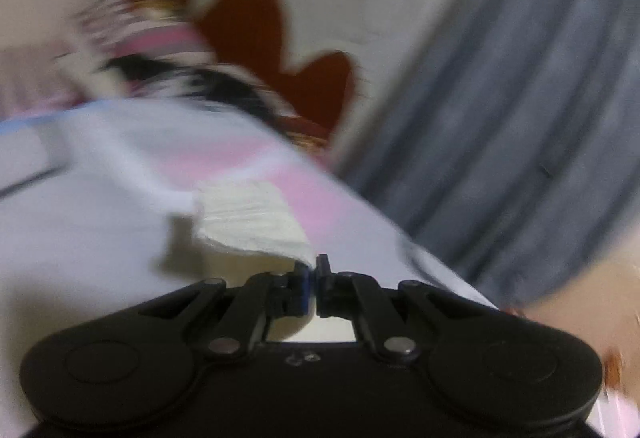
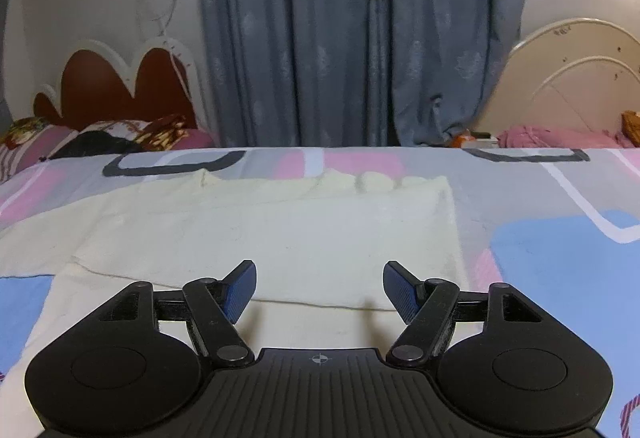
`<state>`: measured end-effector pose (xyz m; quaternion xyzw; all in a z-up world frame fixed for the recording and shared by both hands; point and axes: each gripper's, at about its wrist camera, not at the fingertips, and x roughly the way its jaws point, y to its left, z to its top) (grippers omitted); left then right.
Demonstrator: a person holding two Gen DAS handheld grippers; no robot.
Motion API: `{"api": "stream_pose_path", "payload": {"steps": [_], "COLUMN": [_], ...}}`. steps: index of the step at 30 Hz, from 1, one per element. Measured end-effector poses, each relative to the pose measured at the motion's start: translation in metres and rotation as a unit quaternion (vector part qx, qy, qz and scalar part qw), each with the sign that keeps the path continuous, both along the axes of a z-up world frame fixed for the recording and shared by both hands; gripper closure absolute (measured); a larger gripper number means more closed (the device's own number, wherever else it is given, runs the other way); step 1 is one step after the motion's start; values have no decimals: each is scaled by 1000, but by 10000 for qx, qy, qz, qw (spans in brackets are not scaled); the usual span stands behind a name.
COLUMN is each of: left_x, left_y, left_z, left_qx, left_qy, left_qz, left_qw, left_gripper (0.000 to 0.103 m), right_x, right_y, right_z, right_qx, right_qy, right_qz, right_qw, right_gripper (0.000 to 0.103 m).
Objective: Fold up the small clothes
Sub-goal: 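Grasp the other sleeve cuff with the left tool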
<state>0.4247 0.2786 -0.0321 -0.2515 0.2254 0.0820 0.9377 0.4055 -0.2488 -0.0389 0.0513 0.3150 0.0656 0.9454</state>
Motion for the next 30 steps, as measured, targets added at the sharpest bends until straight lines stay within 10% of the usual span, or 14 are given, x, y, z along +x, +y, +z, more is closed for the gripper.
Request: {"api": "stream_pose_path", "payload": {"steps": [6, 14, 16, 19, 30], "left_x": [52, 87, 85, 67, -7], "left_y": [-152, -312, -326, -324, -190], "left_z": [6, -55, -72, -64, -62], "left_qx": [470, 897, 993, 1086, 1520], "left_qy": [127, 918, 997, 700, 934], "left_qz": [-1463, -2869, -2993, -3116, -1393], "left_qw": [9880, 9493, 9437, 9414, 9740], "left_gripper": [101, 100, 81, 35, 50], "right_x": [2, 0, 2, 6, 44], "right_y": [-29, -79, -89, -95, -35], "right_z": [-6, -2, 0, 4, -14], "right_qx": [232, 673, 838, 1084, 1434], "right_qy": [8, 28, 67, 69, 478], "right_qz": [-276, -764, -807, -712, 83], "right_qw": [9993, 9948, 9932, 9915, 9885], "right_gripper": [33, 33, 33, 33, 33]}}
